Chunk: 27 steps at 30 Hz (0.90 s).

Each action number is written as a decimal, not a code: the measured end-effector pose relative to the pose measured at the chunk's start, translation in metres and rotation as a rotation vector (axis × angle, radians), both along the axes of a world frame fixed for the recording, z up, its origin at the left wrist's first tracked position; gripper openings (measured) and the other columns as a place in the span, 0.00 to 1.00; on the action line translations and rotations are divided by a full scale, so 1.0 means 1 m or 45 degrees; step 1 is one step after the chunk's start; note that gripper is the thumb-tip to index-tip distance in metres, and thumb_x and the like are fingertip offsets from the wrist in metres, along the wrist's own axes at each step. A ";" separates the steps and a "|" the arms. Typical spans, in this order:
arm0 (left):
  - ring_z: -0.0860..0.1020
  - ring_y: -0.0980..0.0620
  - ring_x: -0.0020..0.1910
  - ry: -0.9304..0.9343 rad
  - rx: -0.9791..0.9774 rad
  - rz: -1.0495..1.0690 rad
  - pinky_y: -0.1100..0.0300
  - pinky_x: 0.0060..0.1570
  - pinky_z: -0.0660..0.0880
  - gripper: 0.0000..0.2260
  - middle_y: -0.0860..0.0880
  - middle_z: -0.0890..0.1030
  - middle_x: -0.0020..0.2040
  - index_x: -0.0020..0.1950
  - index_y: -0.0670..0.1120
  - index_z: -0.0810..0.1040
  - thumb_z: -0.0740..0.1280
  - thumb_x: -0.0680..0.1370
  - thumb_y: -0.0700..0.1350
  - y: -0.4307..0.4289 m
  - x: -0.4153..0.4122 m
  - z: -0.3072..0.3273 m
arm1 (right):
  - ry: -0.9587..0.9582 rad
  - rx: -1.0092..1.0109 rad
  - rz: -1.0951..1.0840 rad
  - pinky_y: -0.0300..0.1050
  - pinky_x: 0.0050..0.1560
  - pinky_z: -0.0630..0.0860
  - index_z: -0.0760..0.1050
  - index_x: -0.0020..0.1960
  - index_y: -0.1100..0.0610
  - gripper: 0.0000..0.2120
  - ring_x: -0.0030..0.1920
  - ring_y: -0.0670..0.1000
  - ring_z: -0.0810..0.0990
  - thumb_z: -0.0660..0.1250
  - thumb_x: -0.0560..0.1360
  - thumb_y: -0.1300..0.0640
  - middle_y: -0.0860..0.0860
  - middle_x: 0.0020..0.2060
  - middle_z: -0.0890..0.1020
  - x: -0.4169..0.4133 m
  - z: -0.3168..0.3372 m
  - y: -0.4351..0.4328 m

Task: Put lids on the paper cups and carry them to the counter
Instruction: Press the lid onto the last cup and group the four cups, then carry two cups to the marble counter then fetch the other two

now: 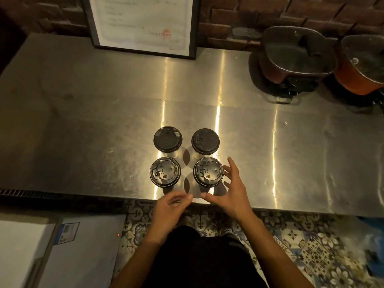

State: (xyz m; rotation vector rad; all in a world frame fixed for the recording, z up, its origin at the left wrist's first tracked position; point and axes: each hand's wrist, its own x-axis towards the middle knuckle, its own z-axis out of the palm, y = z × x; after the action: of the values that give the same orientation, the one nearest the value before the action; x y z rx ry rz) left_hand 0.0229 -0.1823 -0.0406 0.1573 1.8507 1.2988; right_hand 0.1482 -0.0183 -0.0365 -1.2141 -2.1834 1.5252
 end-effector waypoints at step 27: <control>0.74 0.71 0.61 0.525 0.223 0.097 0.78 0.58 0.68 0.41 0.63 0.75 0.61 0.66 0.56 0.68 0.85 0.60 0.41 0.017 0.003 -0.019 | 0.250 0.072 -0.624 0.50 0.62 0.79 0.71 0.66 0.45 0.42 0.59 0.43 0.79 0.85 0.57 0.47 0.42 0.58 0.80 0.023 -0.006 -0.028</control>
State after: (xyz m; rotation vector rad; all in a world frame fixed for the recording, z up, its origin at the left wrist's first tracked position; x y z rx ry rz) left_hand 0.0264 -0.1651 -0.0596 0.4830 2.0962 1.5708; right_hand 0.1708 -0.0461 -0.0423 -1.3833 -1.6356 1.3011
